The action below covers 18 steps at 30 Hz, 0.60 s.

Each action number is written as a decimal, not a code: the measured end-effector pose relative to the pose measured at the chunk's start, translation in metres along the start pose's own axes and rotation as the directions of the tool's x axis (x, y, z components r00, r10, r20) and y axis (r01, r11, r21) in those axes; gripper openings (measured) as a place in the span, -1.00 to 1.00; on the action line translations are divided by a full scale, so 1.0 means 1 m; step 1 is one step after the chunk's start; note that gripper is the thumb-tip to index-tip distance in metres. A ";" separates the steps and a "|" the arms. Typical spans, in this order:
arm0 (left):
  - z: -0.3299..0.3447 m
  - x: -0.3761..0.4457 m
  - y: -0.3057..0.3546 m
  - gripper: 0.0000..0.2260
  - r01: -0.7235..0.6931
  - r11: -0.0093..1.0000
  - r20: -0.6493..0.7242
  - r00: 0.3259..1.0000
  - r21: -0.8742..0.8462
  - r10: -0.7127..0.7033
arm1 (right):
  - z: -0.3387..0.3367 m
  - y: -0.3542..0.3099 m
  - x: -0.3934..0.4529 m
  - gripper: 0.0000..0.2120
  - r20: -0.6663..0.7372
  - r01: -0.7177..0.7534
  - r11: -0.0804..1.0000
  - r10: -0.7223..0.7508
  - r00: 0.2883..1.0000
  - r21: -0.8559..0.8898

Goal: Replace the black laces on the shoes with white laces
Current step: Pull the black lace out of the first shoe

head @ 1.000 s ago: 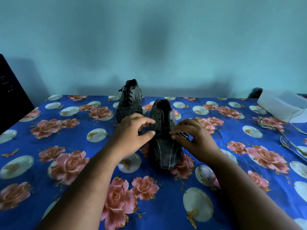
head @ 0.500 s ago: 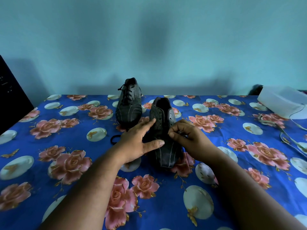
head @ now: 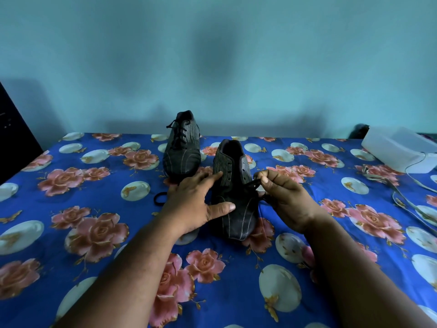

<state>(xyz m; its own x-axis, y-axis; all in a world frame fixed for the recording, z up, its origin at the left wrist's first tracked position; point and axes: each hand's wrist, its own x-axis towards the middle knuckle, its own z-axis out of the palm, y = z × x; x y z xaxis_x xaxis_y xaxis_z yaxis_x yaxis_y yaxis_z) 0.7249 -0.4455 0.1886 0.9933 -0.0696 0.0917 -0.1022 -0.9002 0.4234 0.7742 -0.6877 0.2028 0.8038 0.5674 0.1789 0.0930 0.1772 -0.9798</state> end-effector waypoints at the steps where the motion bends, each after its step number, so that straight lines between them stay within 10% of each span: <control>1: 0.000 0.000 0.001 -0.03 0.006 1.000 0.002 1.000 0.003 -0.006 | 0.000 -0.001 -0.001 -0.82 -0.022 -0.017 1.000 0.018 1.000 0.018; 5: 0.001 -0.003 0.003 -0.02 0.020 1.000 -0.017 1.000 -0.012 -0.020 | 0.001 -0.001 0.001 -0.87 -0.214 -0.056 0.987 0.023 0.977 -0.150; 8: 0.004 -0.003 0.004 -0.04 0.033 0.999 -0.038 0.999 -0.013 -0.034 | 0.005 -0.004 0.005 -0.88 -0.380 0.052 0.898 -0.236 0.894 -0.437; 11: 0.005 -0.004 0.008 -0.06 0.041 0.999 -0.032 0.999 -0.013 -0.042 | 0.005 0.001 0.006 -0.76 -0.167 0.181 0.605 -0.473 0.865 -0.775; 14: 0.005 -0.006 0.014 -0.13 0.034 0.999 -0.016 0.999 0.015 -0.033 | 0.009 0.012 0.008 -0.62 0.038 0.195 0.370 -0.390 0.920 -0.909; 18: 0.006 -0.005 0.017 -0.12 0.019 0.999 -0.013 1.000 -0.044 -0.019 | 0.012 0.010 0.009 -0.75 0.032 0.230 0.375 -0.466 0.884 -0.898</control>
<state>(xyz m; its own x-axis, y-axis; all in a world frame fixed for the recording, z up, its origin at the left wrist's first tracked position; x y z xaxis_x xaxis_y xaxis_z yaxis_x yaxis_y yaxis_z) 0.7181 -0.4626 0.1900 0.9944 -0.0466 0.0951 -0.0857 -0.8815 0.4644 0.7749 -0.6710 0.1956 0.6486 0.4452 0.6174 0.7476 -0.5247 -0.4071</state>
